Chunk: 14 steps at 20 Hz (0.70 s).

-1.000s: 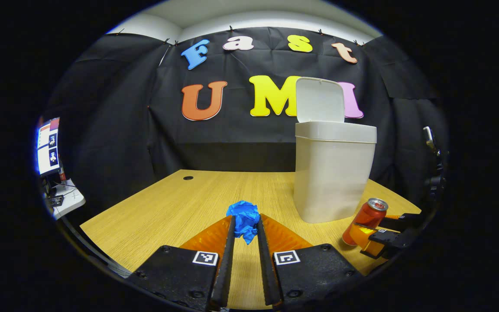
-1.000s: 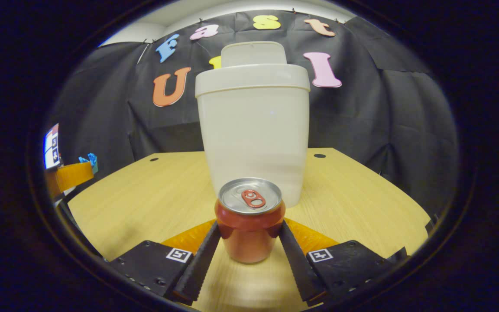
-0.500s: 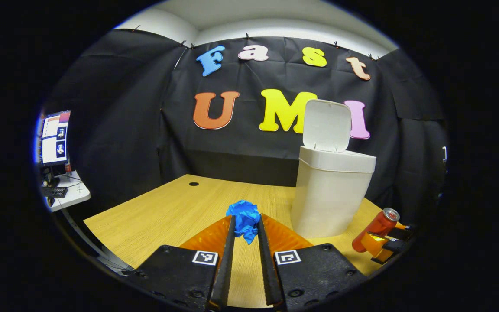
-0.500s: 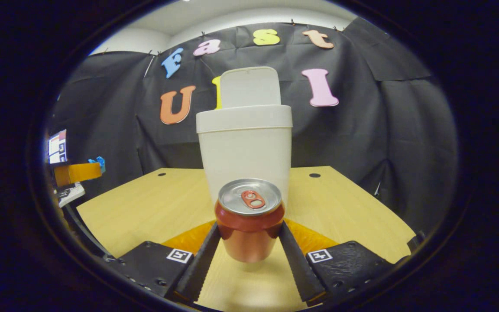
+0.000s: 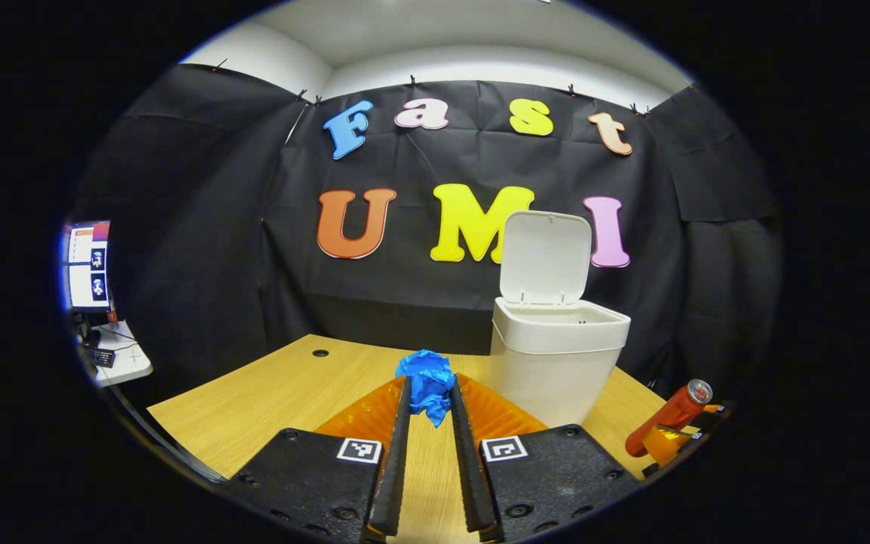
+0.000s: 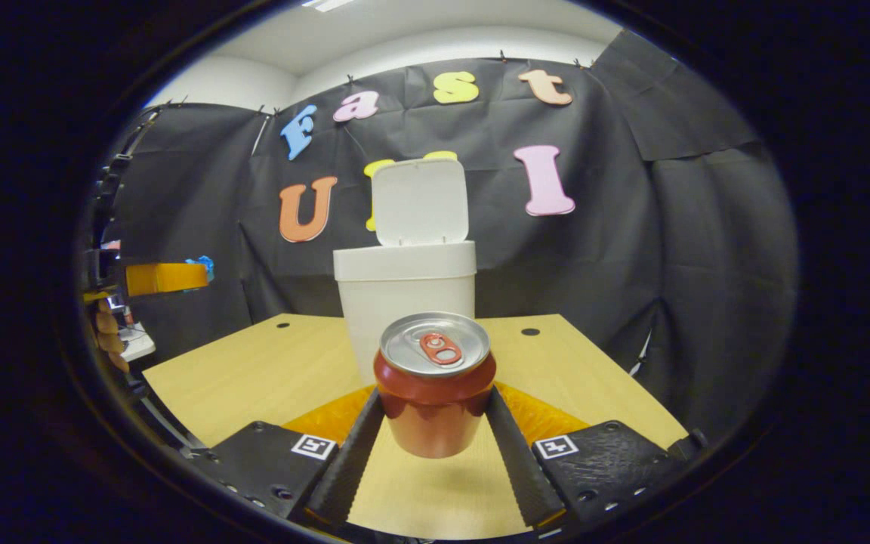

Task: Press the lid of the desktop garbage bin to open it, pick up the crumpled paper on the desktop and throw it into the bin, then pick up the pop can on the desktop and drop it into the bin, and finally close the garbage bin lid.

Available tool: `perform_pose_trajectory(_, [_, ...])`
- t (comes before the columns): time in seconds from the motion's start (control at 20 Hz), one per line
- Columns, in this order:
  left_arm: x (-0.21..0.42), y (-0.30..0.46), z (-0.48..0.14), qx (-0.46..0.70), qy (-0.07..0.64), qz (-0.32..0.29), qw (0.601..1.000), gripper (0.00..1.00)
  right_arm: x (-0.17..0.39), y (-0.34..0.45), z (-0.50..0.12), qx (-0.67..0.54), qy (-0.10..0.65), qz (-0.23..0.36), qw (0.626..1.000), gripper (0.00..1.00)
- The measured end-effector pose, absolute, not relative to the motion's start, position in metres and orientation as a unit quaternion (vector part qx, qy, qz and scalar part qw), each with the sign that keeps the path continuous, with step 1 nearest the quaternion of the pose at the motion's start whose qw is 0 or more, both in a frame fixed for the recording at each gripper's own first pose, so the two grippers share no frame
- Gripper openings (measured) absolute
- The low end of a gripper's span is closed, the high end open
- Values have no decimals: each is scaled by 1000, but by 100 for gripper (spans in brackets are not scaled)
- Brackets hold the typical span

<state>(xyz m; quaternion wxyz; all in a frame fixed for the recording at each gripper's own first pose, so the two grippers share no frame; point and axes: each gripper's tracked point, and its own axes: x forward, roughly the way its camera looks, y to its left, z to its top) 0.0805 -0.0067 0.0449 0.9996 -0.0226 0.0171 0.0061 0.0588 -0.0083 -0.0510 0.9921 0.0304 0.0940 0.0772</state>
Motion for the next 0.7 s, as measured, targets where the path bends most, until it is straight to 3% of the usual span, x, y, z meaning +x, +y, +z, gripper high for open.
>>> perform_pose_trajectory(0.55, [167, -71, 115, 1, -44, -58, 997, 34, 47, -31, -26, 33, 61, 85, 994, 80])
perform_pose_trajectory(0.7, [196, -114, 124, -9, -70, -117, 991, 34, 53, -38, -28, 34, 60, 78, 995, 80])
